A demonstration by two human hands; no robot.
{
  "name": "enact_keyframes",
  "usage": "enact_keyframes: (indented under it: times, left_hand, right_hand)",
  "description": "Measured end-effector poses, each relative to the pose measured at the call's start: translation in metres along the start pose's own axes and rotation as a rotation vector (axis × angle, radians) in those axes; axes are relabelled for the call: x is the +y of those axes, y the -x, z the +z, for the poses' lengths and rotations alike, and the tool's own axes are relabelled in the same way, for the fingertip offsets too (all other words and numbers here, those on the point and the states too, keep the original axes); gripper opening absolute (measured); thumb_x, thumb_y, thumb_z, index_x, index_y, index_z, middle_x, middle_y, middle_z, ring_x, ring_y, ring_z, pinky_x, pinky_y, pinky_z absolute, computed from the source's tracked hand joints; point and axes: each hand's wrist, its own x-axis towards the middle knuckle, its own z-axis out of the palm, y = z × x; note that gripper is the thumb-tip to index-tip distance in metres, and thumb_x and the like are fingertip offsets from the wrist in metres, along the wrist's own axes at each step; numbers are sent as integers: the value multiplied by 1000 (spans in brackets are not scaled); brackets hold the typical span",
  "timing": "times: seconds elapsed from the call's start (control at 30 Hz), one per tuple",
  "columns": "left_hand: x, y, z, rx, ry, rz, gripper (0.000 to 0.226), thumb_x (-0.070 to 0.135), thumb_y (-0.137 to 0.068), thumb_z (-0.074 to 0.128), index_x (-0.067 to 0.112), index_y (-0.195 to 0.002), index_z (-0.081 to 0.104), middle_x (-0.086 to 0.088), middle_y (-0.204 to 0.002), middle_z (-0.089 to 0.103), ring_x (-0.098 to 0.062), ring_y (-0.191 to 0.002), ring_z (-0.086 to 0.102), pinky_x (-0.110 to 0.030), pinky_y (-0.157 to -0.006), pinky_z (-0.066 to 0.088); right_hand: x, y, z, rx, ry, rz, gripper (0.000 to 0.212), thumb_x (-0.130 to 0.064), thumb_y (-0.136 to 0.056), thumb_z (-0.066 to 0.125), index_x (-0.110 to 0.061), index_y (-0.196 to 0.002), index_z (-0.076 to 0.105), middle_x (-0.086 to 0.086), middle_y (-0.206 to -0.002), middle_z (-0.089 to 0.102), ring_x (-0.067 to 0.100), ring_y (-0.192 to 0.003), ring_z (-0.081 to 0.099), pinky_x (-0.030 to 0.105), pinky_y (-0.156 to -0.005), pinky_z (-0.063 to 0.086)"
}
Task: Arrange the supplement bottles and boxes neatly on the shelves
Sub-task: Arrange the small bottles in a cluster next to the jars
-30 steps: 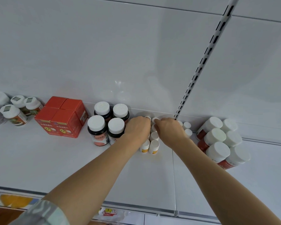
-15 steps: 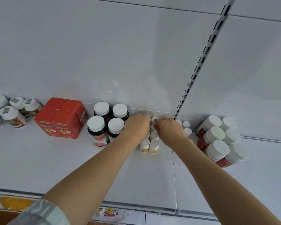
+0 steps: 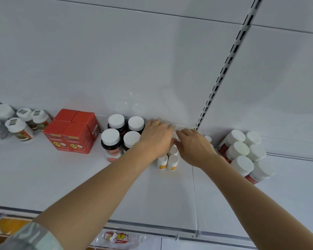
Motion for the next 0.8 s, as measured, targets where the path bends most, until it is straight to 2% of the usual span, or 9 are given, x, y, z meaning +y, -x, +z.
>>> enact_keyframes:
  times: [0.07, 0.17, 0.27, 0.37, 0.53, 0.67, 0.8]
  left_hand:
    - [-6, 1, -6, -62, -14, 38, 60, 60, -93, 45, 15, -133, 48, -5, -132, 56, -28, -128, 44, -42, -107, 31]
    - [-12, 5, -14, -170, -9, 142, 79, 77, -79, 50, 15, -128, 48, -3, -126, 56, -26, -122, 50, -41, -101, 39]
    - [-16, 10, -15, -245, -117, 206, 93, 82, -71, 54, 15, -135, 43, -1, -132, 51, -24, -125, 47, -42, -105, 35]
    - [-17, 14, -10, -308, -185, 222, 103, 82, -68, 57, 15, -143, 37, -2, -145, 41, -24, -133, 40, -45, -110, 31]
    - [-18, 14, -4, -358, -213, 242, 94, 74, -79, 54, 13, -147, 33, -4, -157, 26, -25, -140, 31, -45, -112, 28]
    - [-19, 11, -2, -367, -226, 264, 82, 70, -82, 53, 15, -141, 42, -3, -153, 35, -24, -137, 35, -43, -109, 31]
    - [-16, 11, -2, -367, -217, 263, 79, 69, -83, 54, 14, -139, 44, -2, -148, 40, -23, -134, 38, -41, -107, 34]
  right_hand:
    - [2, 6, -4, -48, -10, -20, 47, -44, -98, 42, -13, -132, 50, 6, -134, 52, 26, -125, 45, 39, -93, 47]
    - [2, 15, -7, -130, 16, -41, 70, -66, -91, 36, -16, -140, 41, 5, -150, 37, 25, -139, 32, 42, -104, 40]
    - [2, 21, -5, -223, 38, -60, 83, -70, -87, 41, -19, -150, 27, 4, -161, 17, 22, -148, 14, 41, -114, 27]
    - [2, 23, 0, -266, 50, -79, 90, -72, -84, 44, -17, -152, 22, 4, -163, 10, 21, -149, 8, 40, -118, 18]
    - [4, 23, 4, -248, 52, -107, 89, -70, -86, 42, -17, -153, 20, 3, -163, 8, 22, -150, 8, 40, -120, 18]
    - [7, 22, 6, -249, 51, -118, 87, -70, -87, 40, -18, -154, 19, 0, -164, 6, 21, -150, 6, 41, -119, 18]
    - [7, 23, 9, -249, 51, -120, 87, -70, -87, 40, -18, -154, 18, -1, -164, 6, 20, -150, 7, 41, -118, 21]
